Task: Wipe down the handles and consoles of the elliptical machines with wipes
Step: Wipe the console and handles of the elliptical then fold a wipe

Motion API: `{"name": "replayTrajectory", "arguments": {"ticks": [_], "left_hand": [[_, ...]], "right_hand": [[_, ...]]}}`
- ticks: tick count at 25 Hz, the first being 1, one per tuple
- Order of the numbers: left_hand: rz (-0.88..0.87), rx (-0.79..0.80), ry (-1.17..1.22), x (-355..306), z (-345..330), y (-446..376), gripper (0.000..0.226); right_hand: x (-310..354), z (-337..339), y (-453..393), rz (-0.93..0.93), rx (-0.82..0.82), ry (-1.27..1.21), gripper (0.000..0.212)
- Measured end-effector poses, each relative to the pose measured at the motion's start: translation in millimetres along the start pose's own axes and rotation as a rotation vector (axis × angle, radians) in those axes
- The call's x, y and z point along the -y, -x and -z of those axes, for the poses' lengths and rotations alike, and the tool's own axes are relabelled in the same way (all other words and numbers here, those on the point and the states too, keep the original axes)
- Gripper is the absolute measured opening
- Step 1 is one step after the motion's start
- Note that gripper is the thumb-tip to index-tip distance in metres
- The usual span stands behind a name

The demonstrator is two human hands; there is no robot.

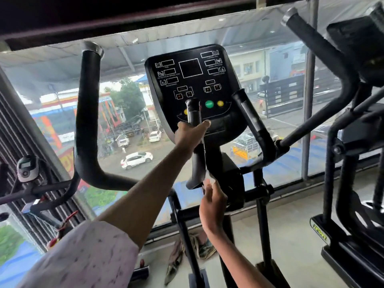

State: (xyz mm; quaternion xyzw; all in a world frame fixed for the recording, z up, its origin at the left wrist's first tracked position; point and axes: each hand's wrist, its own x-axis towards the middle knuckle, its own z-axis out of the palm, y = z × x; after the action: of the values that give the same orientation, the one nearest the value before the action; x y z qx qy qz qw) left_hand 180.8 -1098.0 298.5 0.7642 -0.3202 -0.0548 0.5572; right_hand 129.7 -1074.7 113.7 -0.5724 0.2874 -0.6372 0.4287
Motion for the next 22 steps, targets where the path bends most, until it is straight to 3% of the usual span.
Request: {"name": "replayTrajectory", "arguments": {"ticks": [2,5,8,14,18,22], "left_hand": [[-0.022,-0.076,-0.085,3.2,-24.0,-1.9,0.057],[-0.101,-0.305,-0.182,8.7,-34.5,6.4,0.026],[-0.145,-0.367,-0.267,9.4,-38.9,4.1,0.024],[-0.16,-0.403,-0.291,9.2,-41.3,4.8,0.023],[-0.157,-0.43,-0.284,11.1,-43.9,3.4,0.029],[-0.168,-0.43,-0.293,15.4,-44.0,1.9,0.024]], "right_hand": [[2.7,0.8,-0.3,0.032,-0.036,-0.056,0.033],[3.2,-3.2,10.3,0.124,-0.047,-0.092,0.054],[-32.5,-15.7,12.4,0.146,-0.05,-0.029,0.063],[-48.9,-27.8,-2.7,-0.022,0.061,-0.008,0.069],[-36.3,-27.1,8.2,-0.072,-0.016,-0.187,0.064],[-55.1,-34.4,12.0,-0.036,-0.009,-0.104,0.047]]}}
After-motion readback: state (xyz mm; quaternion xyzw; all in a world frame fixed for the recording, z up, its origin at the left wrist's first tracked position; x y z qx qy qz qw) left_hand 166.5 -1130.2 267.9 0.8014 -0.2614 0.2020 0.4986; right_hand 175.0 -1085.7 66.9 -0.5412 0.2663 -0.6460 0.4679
